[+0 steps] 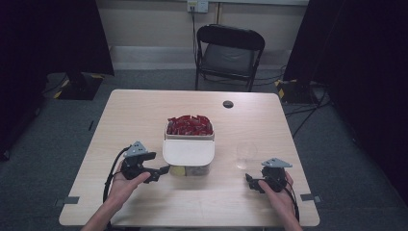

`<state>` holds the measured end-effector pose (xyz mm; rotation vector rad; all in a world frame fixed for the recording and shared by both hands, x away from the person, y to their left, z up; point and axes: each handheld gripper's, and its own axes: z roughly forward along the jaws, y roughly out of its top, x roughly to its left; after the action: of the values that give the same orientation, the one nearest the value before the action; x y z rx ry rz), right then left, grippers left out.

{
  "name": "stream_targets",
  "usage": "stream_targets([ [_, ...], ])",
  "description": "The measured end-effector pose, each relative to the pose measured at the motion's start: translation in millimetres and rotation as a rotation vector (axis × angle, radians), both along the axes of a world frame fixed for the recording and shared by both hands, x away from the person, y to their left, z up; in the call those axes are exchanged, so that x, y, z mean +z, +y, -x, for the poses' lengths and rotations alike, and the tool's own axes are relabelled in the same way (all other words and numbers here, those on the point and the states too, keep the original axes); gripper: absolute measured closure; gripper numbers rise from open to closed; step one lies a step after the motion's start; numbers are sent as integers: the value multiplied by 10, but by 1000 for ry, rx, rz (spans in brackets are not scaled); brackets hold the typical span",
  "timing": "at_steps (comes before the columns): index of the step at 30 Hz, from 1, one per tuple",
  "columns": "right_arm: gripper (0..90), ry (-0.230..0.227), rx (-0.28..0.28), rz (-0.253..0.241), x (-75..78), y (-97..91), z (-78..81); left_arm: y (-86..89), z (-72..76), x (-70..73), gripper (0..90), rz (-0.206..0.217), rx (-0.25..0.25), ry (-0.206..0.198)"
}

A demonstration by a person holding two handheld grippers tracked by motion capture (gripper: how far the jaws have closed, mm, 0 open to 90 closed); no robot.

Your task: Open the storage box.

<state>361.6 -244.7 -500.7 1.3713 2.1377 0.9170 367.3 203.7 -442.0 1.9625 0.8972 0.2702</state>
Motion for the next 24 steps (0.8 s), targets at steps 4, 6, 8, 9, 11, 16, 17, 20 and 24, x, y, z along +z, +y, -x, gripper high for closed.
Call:
stream_targets([
  [4, 93, 2, 0, -1, 0, 1, 1, -59, -37, 10, 181, 4, -11, -3],
  [6, 94, 2, 0, -1, 0, 1, 1, -72, -43, 15, 180, -8, -11, -6],
  [8, 94, 2, 0, -1, 0, 1, 1, -75, -46, 11, 179, 10, -6, -8],
  [9, 94, 1, 0, -1, 0, 1, 1, -71, -44, 15, 175, 3, -6, -10],
  [11, 93, 1, 0, -1, 0, 1, 1, -70, -46, 15, 171, 9, -4, -8],
  [16, 94, 1, 0, -1, 0, 1, 1, -68, -34, 28, 172, 18, -6, -13],
  [17, 94, 2, 0, -1, 0, 1, 1, -61, -29, 37, 173, 8, -9, -17],
  [20, 93, 2, 0, -1, 0, 1, 1, -62, -20, 50, 173, 8, -9, -19],
  [24, 94, 1, 0, -1, 0, 1, 1, -62, -30, 45, 166, 21, -12, -16],
])
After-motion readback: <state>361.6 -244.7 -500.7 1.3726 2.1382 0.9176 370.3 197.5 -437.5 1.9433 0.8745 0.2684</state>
